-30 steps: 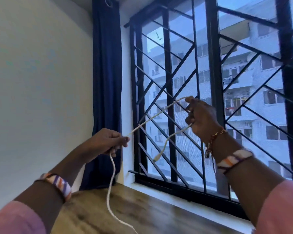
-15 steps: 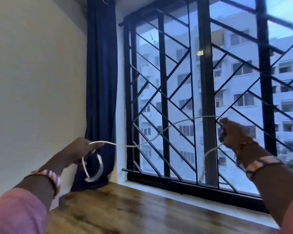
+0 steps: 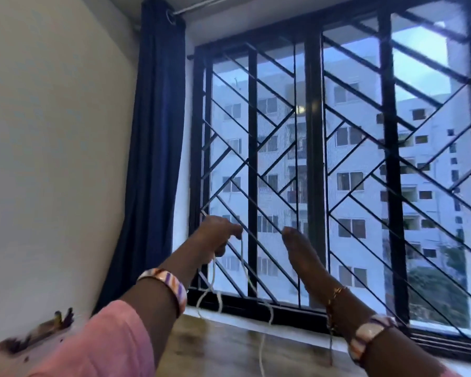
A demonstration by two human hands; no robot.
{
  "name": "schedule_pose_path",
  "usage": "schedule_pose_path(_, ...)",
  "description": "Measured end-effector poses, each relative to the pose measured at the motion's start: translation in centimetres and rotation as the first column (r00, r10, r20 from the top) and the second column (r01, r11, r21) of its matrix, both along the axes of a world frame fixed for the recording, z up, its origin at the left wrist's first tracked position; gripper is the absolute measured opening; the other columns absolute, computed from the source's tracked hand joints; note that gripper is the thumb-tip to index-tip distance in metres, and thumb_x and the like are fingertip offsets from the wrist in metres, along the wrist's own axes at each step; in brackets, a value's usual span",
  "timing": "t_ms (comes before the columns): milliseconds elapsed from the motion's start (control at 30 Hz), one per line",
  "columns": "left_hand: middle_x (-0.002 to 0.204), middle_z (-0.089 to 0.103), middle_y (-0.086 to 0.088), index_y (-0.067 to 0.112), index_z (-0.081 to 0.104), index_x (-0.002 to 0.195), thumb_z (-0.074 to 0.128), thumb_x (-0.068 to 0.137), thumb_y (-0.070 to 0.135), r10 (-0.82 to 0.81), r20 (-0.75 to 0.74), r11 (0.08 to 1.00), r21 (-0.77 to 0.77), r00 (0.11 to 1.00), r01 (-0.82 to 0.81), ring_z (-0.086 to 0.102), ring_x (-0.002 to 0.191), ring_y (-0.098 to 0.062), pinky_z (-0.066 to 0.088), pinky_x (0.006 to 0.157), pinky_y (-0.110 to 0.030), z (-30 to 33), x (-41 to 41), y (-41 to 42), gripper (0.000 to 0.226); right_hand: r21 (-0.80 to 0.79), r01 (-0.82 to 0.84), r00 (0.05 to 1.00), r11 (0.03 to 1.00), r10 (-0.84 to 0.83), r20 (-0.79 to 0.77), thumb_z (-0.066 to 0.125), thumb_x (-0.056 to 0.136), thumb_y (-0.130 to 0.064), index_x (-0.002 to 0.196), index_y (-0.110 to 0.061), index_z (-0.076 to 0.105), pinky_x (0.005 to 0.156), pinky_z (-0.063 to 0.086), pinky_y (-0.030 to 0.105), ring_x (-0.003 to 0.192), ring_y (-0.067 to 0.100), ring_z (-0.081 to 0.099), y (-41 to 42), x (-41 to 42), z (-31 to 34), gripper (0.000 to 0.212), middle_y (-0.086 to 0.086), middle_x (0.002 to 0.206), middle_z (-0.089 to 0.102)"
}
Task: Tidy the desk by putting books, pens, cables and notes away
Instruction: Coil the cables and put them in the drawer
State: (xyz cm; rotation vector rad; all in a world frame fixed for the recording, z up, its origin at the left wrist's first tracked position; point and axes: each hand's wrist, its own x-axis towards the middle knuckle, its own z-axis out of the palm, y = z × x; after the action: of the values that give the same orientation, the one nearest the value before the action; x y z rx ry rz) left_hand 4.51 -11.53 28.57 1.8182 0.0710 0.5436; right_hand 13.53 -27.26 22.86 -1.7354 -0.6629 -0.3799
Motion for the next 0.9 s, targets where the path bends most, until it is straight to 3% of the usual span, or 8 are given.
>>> schedule_pose_path(100, 0.051, 0.033, 0.001, 0.014, 0.046, 0.057, 0.07, 0.081, 0.021, -0.18, 0.019, 0.981, 0.076, 0.984, 0.178, 0.028, 0.036, -0.006, 0.023, 0.038, -0.013, 0.3, -0.6, -1.9, 0.034, -0.016, -0.366, 0.927, 0.93, 0.366, 0.079, 0.044, 0.086, -0.06, 0.097, -0.022, 0.065, 0.071, 0.049, 0.02, 0.08, 0.01, 0.061, 0.8, -4.2, 2.7, 0.044, -0.005, 0.09, 0.065)
schedule_pose_path(167, 0.056, 0.04, 0.003, 0.013, 0.053, 0.066, 0.069, 0.081, 0.031, -0.219, 0.047, 0.975, 0.049, 0.974, 0.217, 0.031, 0.04, -0.005, 0.027, 0.039, -0.015, 0.6, -1.2, -1.9, 0.028, -0.028, -0.388, 0.918, 0.921, 0.389, 0.071, 0.047, 0.09, -0.05, 0.089, -0.019, 0.068, 0.053, 0.045, 0.02, 0.056, 0.011, 0.054, 0.4, -5.2, 3.8, 0.037, -0.001, 0.07, 0.058)
schedule_pose_path(300, 0.058, 0.041, 0.003, 0.013, 0.052, 0.065, 0.06, 0.088, 0.034, -0.254, 0.003, 0.954, 0.168, 0.967, 0.25, 0.026, 0.038, -0.004, 0.022, 0.038, -0.015, 0.2, -2.9, 0.2, 0.032, -0.209, -0.033, 0.931, 0.977, 0.106, 0.35, 0.059, 0.089, -0.023, 0.082, -0.012, 0.073, 0.046, 0.032, 0.011, 0.043, -0.001, 0.043, -1.0, -4.7, 5.5, 0.019, 0.002, 0.057, 0.061)
schedule_pose_path(400, 0.048, 0.037, 0.006, 0.016, 0.048, 0.059, 0.055, 0.09, 0.039, -0.214, -0.089, 0.928, 0.292, 0.973, 0.231, 0.027, 0.038, -0.005, 0.027, 0.04, -0.017, -0.1, -4.9, 2.0, 0.04, -0.034, 0.128, 0.905, 0.991, -0.102, 0.413, 0.058, 0.089, -0.012, 0.088, -0.005, 0.074, 0.04, 0.029, 0.008, 0.037, -0.004, 0.046, -2.6, -3.6, 6.6, 0.017, -0.016, 0.046, 0.057)
schedule_pose_path(467, 0.046, 0.035, 0.006, 0.015, 0.047, 0.061, 0.051, 0.088, 0.047, -0.18, -0.117, 0.922, 0.326, 0.977, 0.209, 0.027, 0.039, -0.007, 0.031, 0.042, -0.018, -0.2, -6.1, 3.0, 0.043, 0.078, 0.211, 0.9, 0.974, -0.225, 0.373, 0.058, 0.09, -0.015, 0.087, -0.003, 0.074, 0.041, 0.03, 0.014, 0.037, 0.002, 0.044, -4.0, -2.9, 7.3, 0.02, -0.004, 0.051, 0.055)
schedule_pose_path(567, 0.048, 0.032, 0.005, 0.015, 0.045, 0.063, 0.05, 0.089, 0.044, -0.249, -0.058, 0.957, 0.139, 0.967, 0.254, 0.028, 0.037, -0.005, 0.036, 0.04, -0.017, 0.1, -7.1, 3.9, 0.038, 0.081, 0.27, 0.885, 0.959, -0.28, 0.373, 0.059, 0.089, -0.023, 0.082, -0.008, 0.074, 0.048, 0.028, 0.022, 0.045, 0.007, 0.04, -5.0, -2.6, 7.8, 0.022, 0.0, 0.049, 0.048)
schedule_pose_path(767, 0.039, 0.03, 0.009, 0.017, 0.042, 0.055, 0.052, 0.089, 0.04, -0.249, 0.235, 0.922, -0.239, 0.939, 0.304, 0.026, 0.029, -0.003, 0.033, 0.034, -0.014, 0.5, -7.3, 3.7, 0.043, 0.182, 0.363, 0.852, 0.914, -0.404, 0.331, 0.059, 0.09, -0.023, 0.09, -0.002, 0.073, 0.05, 0.029, 0.016, 0.053, 0.001, 0.04, -5.2, -1.8, 8.8, 0.026, -0.007, 0.056, 0.05)
schedule_pose_path(900, 0.047, 0.054, 0.008, 0.016, 0.057, 0.056, 0.042, 0.094, 0.028, -0.262, 0.625, 0.515, -0.553, 0.735, 0.654, 0.048, 0.037, -0.004, 0.048, 0.045, -0.016, 1.1, -7.3, 3.1, 0.043, 0.007, 0.355, 0.813, 0.935, -0.313, 0.491, 0.056, 0.092, -0.025, 0.088, -0.011, 0.072, 0.049, 0.031, 0.018, 0.053, 0.002, 0.044, -4.8, -2.0, 7.9, 0.022, -0.005, 0.067, 0.057)
